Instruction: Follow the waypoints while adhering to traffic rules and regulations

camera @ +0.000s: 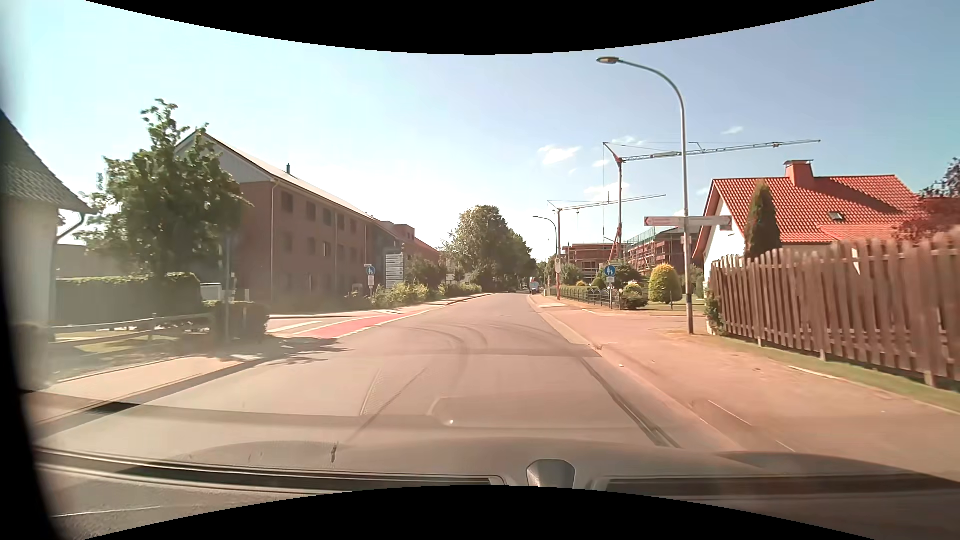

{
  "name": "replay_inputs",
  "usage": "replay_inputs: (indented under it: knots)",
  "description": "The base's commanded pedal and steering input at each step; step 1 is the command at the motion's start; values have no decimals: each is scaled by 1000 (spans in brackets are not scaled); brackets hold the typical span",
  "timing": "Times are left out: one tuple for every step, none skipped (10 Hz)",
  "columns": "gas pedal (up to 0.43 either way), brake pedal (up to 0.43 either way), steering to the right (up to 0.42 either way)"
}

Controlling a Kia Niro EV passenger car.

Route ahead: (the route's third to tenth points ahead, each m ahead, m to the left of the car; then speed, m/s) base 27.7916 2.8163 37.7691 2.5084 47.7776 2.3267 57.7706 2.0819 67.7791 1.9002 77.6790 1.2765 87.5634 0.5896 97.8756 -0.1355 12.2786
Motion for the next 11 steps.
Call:
replay_inputs:
  knots:
    - [130,6,3]
    - [130,6,3]
    - [130,6,3]
    - [130,6,3]
    - [130,6,3]
    - [130,6,3]
    - [138,6,3]
    - [138,6,3]
    - [138,6,3]
    - [150,6,3]
    - [150,6,3]
